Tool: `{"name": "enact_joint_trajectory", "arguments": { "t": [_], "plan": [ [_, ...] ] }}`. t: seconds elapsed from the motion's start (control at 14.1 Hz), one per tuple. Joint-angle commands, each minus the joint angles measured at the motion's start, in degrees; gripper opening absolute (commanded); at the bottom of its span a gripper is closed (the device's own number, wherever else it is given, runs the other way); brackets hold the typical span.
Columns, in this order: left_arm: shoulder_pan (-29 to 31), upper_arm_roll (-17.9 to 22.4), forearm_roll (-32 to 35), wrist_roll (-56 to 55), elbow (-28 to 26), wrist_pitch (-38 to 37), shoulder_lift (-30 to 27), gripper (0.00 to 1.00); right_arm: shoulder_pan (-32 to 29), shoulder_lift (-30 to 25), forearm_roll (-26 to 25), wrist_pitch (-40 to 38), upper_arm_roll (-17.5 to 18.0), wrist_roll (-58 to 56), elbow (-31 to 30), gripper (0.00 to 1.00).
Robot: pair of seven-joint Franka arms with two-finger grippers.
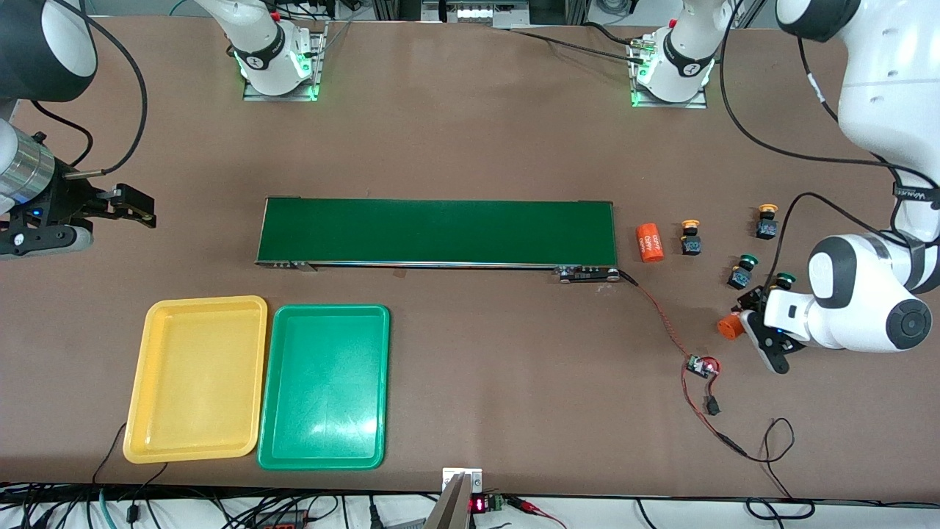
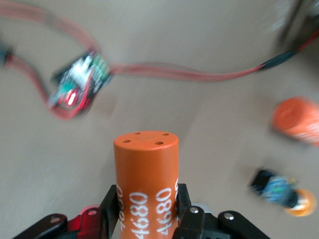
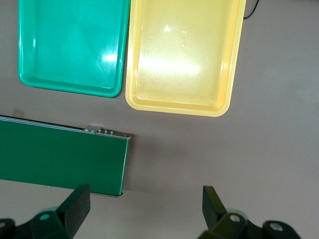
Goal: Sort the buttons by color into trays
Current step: 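Lift the cylinder and lower it onto the green conveyor belt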
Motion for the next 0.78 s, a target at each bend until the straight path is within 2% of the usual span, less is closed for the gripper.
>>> {"name": "enact_joint_trajectory", "arguments": {
  "t": [0.0, 0.14, 0.5, 0.71],
  "plan": [
    [-0.1, -4.2, 1.2, 1.8, -1.6, -5.7, -4.1, 0.06, 0.0, -0.5, -0.9, 0.3, 0.1, 0.6, -0.3, 1.0],
    [-0.1, -6.8, 1.3, 1.6, -2.3, -8.5, -4.7, 0.03, 0.0, -0.5, -0.9, 0.3, 0.2, 0.6, -0.3, 1.0],
    [-5.2, -7.4, 3.6, -0.9, -15.3, -5.0, -14.7, 0.02, 0.1, -0.5, -0.8, 0.3, 0.1, 0.6, -0.3, 1.0],
    [-9.9, -7.5, 4.7, -1.2, -20.9, -0.9, -16.4, 0.02, 0.2, -0.5, -0.9, 0.3, 0.1, 0.6, -0.3, 1.0]
  ]
}}
